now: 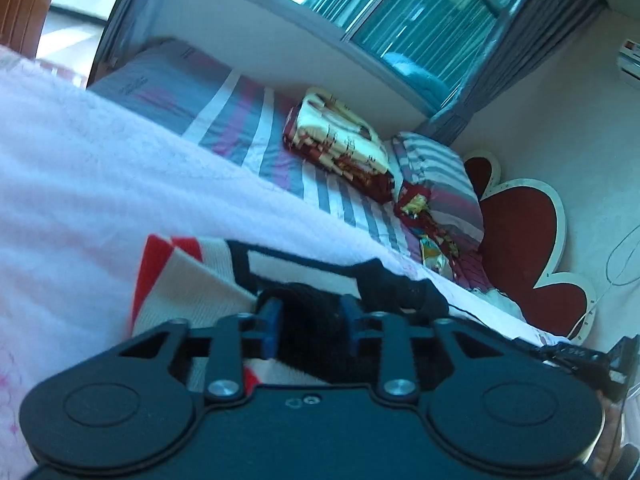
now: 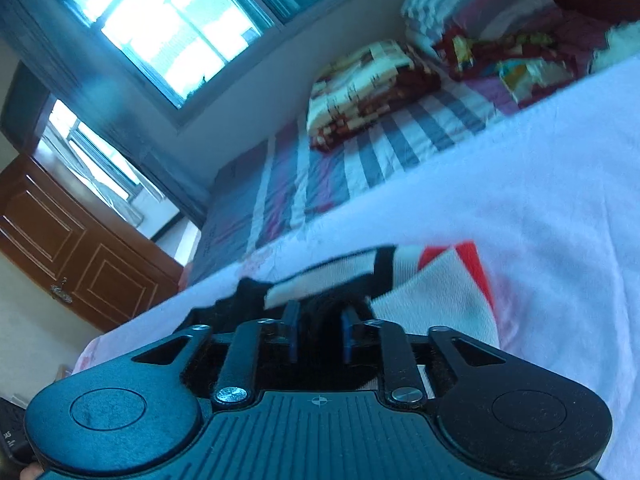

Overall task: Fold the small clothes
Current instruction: 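Lift the hem with both tools and fold it toward the collar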

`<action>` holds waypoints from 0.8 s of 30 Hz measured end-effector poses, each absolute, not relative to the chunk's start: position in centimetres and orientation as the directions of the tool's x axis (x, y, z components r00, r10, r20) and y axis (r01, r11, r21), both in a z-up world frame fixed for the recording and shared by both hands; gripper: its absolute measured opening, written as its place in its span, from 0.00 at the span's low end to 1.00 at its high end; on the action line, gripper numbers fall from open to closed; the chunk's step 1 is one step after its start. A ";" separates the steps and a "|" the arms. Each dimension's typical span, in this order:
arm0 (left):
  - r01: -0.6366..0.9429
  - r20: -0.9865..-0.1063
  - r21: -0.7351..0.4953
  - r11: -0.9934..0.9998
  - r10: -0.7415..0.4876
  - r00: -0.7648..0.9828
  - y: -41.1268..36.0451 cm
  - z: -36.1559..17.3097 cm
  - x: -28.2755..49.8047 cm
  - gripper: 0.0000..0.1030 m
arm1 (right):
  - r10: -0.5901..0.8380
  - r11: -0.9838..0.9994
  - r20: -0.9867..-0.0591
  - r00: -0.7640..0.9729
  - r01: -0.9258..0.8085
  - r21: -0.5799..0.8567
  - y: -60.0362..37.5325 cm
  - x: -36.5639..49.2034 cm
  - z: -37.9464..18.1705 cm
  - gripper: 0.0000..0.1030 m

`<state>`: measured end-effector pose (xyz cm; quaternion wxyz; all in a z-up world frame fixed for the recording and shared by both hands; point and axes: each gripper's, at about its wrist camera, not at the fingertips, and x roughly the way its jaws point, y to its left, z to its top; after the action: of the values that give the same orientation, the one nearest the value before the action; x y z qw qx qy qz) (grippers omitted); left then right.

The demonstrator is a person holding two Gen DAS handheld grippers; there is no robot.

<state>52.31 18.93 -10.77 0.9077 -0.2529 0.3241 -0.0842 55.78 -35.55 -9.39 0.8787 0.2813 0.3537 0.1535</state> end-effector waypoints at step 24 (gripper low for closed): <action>-0.039 -0.552 -0.191 0.981 -0.075 0.831 16.3 -8.5 52.7 0.04 | 0.285 0.959 -0.573 0.768 -0.230 0.167 -29.8 55.2 -10.9 0.05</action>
<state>52.72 16.34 -8.46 0.9517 -0.0977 0.2908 -0.0093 55.19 -29.80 -10.90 0.9393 0.0436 0.3116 0.1372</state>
